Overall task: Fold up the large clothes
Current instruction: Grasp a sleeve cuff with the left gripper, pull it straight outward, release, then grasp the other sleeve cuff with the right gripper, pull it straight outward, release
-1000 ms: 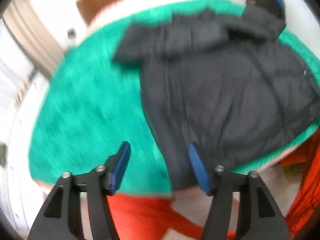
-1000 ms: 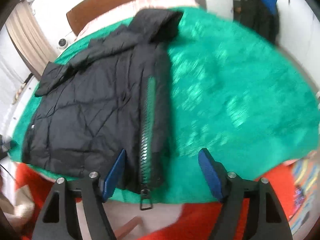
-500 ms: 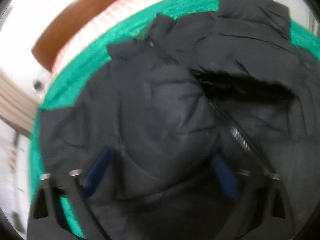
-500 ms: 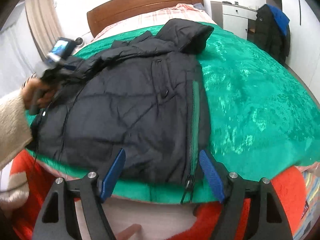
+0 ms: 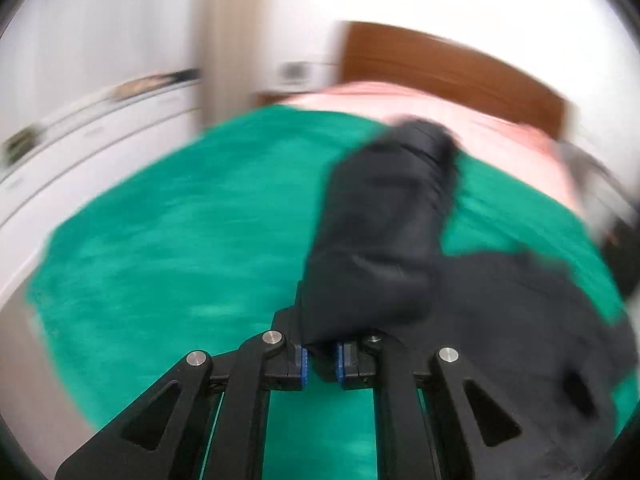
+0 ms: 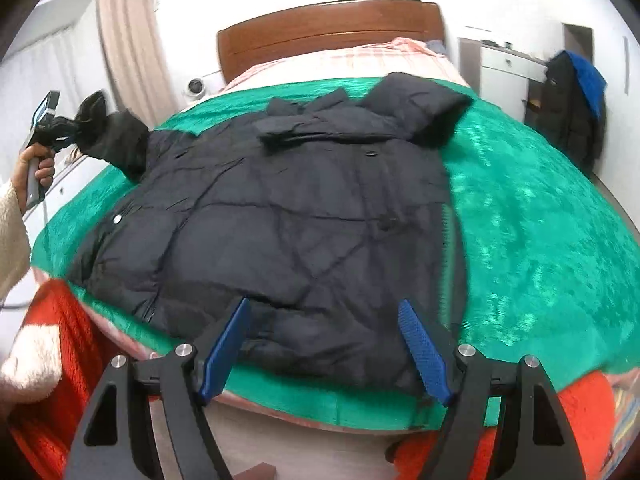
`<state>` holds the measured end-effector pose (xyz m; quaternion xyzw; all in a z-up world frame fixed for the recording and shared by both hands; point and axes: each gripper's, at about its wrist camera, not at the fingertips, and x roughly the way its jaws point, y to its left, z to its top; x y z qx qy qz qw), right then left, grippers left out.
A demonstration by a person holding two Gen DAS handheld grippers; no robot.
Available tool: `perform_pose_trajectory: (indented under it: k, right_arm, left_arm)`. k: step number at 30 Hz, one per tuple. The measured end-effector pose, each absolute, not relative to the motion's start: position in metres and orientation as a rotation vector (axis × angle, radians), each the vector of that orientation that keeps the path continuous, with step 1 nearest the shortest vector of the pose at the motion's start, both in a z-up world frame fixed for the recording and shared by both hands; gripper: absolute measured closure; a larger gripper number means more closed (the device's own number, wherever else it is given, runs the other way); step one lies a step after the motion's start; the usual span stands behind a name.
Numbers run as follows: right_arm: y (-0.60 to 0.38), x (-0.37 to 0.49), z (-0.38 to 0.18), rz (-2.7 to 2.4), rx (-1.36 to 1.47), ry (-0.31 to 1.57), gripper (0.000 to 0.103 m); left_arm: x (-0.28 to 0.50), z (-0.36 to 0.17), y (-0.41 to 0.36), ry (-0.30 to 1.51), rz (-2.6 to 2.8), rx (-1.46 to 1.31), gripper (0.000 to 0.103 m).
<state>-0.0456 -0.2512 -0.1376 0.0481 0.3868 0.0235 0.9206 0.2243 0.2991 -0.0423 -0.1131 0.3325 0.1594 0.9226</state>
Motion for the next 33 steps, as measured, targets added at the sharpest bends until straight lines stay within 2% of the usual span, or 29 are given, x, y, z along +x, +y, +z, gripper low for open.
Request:
perform_pose_trajectory:
  k: [3, 8, 11, 13, 15, 16, 19, 24, 26, 27, 28, 31, 33]
  right_arm:
    - [-0.24, -0.042, -0.143, 0.07, 0.073, 0.814, 0.027]
    - [-0.236, -0.043, -0.143, 0.061, 0.039, 0.826, 0.027]
    - [-0.238, -0.037, -0.131, 0.057, 0.022, 0.829, 0.027]
    - [-0.24, -0.025, -0.117, 0.072, -0.003, 0.811, 0.016]
    - [-0.239, -0.005, -0.098, 0.085, -0.069, 0.77, 0.01]
    - [-0.235, 0.007, -0.09, 0.092, -0.11, 0.749, 0.007]
    - [-0.211, 0.058, -0.076, 0.147, -0.284, 0.683, 0.001]
    - [-0.164, 0.175, -0.125, 0.17, -0.588, 0.708, 0.001]
    - [-0.156, 0.209, -0.15, 0.162, -0.646, 0.748, 0.009]
    - [-0.158, 0.218, -0.153, 0.174, -0.617, 0.775, 0.039]
    - [-0.164, 0.226, -0.153, 0.191, -0.551, 0.812, 0.061]
    - [-0.201, 0.216, -0.109, 0.114, -0.331, 0.731, 0.067]
    - [-0.25, 0.195, -0.061, 0.042, -0.188, 0.643, 0.068]
  left_arm:
    - [0.225, -0.084, 0.365, 0.767, 0.505, -0.269, 0.094]
    - [0.236, -0.158, 0.389, 0.919, 0.585, -0.246, 0.093]
    - [0.236, -0.177, 0.373, 0.949, 0.623, -0.182, 0.078]
    - [0.232, -0.172, 0.357, 0.941, 0.653, -0.123, 0.047]
    - [0.215, -0.159, 0.341, 0.871, 0.627, -0.094, 0.029]
    - [0.203, -0.146, 0.333, 0.842, 0.608, -0.085, 0.025]
    - [0.172, -0.126, 0.313, 0.79, 0.532, -0.101, 0.024]
    - [0.137, -0.095, 0.276, 0.733, 0.373, -0.226, 0.014]
    - [0.137, -0.097, 0.254, 0.728, 0.318, -0.26, 0.012]
    - [0.136, -0.101, 0.246, 0.731, 0.3, -0.265, 0.012]
    - [0.137, -0.108, 0.237, 0.737, 0.294, -0.26, 0.012]
    - [0.138, -0.133, 0.228, 0.782, 0.292, -0.223, 0.012]
    - [0.138, -0.145, 0.227, 0.792, 0.304, -0.202, 0.012]
